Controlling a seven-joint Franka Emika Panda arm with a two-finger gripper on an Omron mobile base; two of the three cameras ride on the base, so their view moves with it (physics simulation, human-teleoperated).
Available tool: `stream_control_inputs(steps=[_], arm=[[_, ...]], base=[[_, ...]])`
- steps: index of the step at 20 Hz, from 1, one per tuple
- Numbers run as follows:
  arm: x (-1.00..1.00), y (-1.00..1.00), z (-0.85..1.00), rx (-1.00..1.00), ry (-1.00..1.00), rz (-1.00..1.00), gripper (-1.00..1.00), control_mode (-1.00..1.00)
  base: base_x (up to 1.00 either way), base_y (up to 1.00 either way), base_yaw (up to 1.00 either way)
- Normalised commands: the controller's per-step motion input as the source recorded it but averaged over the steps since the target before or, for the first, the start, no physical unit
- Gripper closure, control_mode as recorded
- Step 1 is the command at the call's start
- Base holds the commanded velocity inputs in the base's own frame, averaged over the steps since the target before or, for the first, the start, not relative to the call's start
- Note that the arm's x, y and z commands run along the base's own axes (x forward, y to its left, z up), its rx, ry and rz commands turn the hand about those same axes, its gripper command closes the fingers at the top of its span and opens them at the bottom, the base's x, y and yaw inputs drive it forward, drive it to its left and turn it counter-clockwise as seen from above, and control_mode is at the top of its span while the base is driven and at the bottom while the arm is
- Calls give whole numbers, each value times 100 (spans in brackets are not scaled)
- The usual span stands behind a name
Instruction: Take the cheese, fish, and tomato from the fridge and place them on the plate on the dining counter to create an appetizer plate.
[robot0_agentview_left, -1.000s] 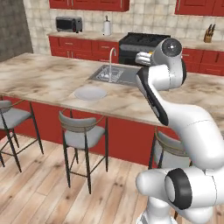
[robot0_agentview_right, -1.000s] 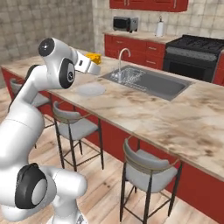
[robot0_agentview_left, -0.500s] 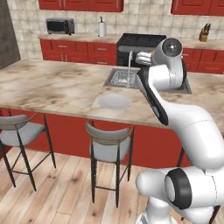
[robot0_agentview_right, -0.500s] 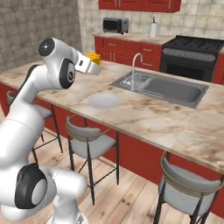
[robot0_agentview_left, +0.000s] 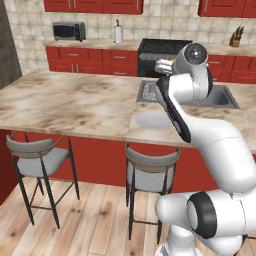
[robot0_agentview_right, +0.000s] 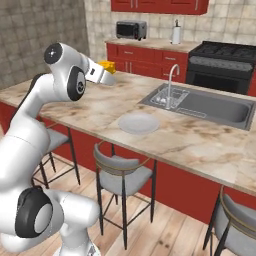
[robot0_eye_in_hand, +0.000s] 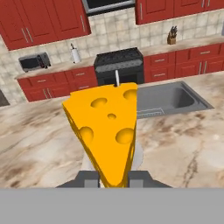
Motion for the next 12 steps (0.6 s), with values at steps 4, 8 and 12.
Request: stream_control_inputs(steps=[4,8,12], arm=[[0,0,0,0,0,0,100,100],[0,0,0,0,0,0,100,100],[0,0,0,0,0,0,100,100]], base=[[21,0,-6],[20,-5,-5],[64,1,-8]])
